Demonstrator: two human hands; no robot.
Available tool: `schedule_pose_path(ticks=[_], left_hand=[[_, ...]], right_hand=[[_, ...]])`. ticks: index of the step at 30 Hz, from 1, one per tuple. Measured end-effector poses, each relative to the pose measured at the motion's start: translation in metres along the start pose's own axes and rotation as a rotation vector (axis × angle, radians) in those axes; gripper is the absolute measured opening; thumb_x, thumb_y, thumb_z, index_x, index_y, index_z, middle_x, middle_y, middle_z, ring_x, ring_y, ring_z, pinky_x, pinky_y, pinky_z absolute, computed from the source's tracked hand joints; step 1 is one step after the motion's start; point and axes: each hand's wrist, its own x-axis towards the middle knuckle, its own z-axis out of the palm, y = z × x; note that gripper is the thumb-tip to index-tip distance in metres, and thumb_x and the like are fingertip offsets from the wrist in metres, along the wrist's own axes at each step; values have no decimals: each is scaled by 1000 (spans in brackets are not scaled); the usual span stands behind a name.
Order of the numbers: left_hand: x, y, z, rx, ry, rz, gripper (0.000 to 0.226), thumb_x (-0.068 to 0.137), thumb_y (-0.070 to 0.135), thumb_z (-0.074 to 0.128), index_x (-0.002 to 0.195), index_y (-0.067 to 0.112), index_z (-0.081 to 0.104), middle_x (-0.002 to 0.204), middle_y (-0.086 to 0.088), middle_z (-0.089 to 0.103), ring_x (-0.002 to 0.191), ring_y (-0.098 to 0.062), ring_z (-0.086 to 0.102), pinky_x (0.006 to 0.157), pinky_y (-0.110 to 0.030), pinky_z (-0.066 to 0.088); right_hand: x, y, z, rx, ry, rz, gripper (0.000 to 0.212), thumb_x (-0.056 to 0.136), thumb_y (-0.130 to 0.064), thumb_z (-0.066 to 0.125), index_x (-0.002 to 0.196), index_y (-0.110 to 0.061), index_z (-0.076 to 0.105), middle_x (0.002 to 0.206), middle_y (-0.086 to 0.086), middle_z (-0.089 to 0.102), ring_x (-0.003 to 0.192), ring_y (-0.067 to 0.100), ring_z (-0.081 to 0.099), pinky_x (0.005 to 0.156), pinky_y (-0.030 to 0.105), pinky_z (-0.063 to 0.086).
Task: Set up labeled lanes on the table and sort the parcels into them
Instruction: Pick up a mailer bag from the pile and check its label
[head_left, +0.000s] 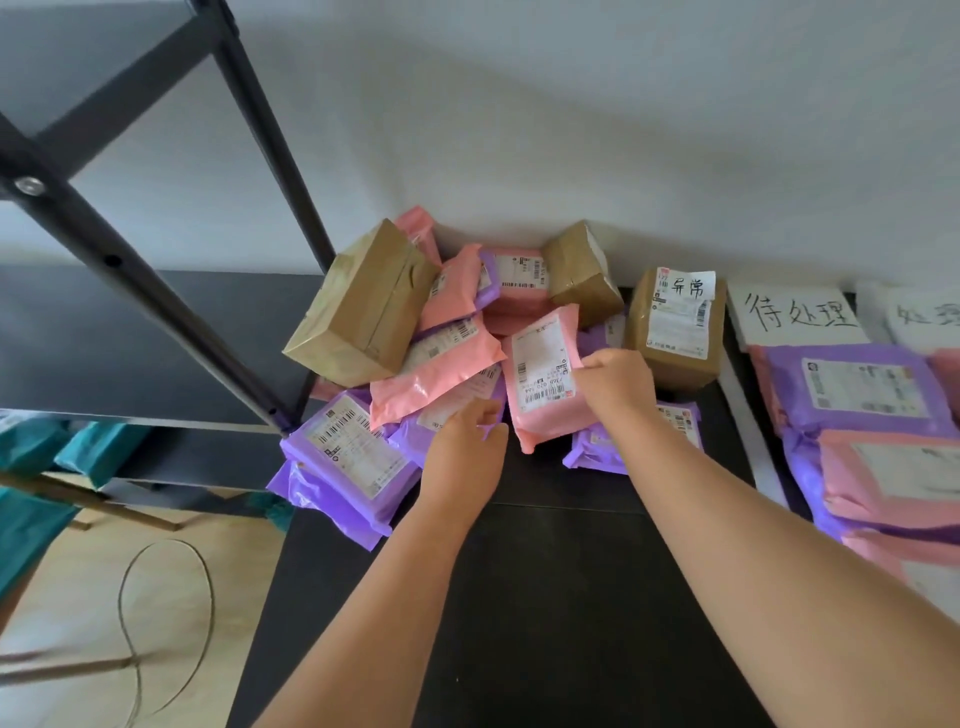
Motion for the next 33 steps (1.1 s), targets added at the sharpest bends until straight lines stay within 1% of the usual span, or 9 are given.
schedule_pose_path(ticks=[3,6,12,17,20,23,27,31,33], left_hand=[[-13,7,-7,-57,23,22,32,98,21,53,129,22,60,122,4,63,105,-10,57,80,-23,41],[-29,17,-15,-98,37,64,31,98,19,54,128,21,61,121,4,63,104,-9,56,84,-25,43],[-76,40,-32,-80,74,217,31,97,18,54,127,24,61,126,8,63,112,-10,57,85,-25,43],[-114,59,-44,30,217,544,37,94,12,59,128,24,62,133,8,59,113,-8,54,84,-16,34],[-132,71,-52,84,324,778,41,85,0,67,123,13,67,127,-3,65,118,-25,57,93,-28,42],[-144,79,-54,192,405,993,48,68,-10,77,113,5,72,114,-9,71,105,-36,62,87,-39,49],[-154,91,-53,327,486,1141,42,60,-9,80,98,9,77,98,-6,75,91,-34,66,80,-42,53],[-169,107,-50,396,614,1116,26,57,-2,86,71,18,77,68,3,69,71,-27,60,73,-32,33],[-176,114,-45,380,640,1086,21,59,1,86,65,17,76,60,3,65,65,-27,58,69,-33,35]], right_hand=[[-27,5,-14,102,79,-28,24,92,-15,62,112,-14,73,111,2,70,98,19,61,74,32,51],[-56,9,-31,171,128,-56,19,93,-14,61,108,-14,73,104,-1,69,92,15,59,63,24,43],[-120,4,-75,233,244,-162,12,91,-15,64,97,-17,74,92,-3,72,87,16,68,63,24,47],[-179,-3,-103,109,358,-383,7,91,-17,69,92,-12,74,90,-6,65,81,11,60,60,13,37],[-204,-7,-114,9,453,-519,5,86,-8,73,88,-5,76,91,3,64,86,16,53,66,10,34],[-223,-10,-127,-24,436,-608,5,85,-4,73,89,-5,77,91,7,68,88,17,52,73,2,33],[-243,-16,-144,-32,444,-734,3,83,-7,75,85,-6,77,89,6,69,91,24,58,76,17,36],[-249,-20,-163,-119,556,-944,6,77,-5,75,81,-8,77,85,6,69,89,29,62,85,36,48],[-248,-17,-173,-162,615,-980,18,74,5,75,87,-8,78,95,9,70,99,35,64,89,47,52]])
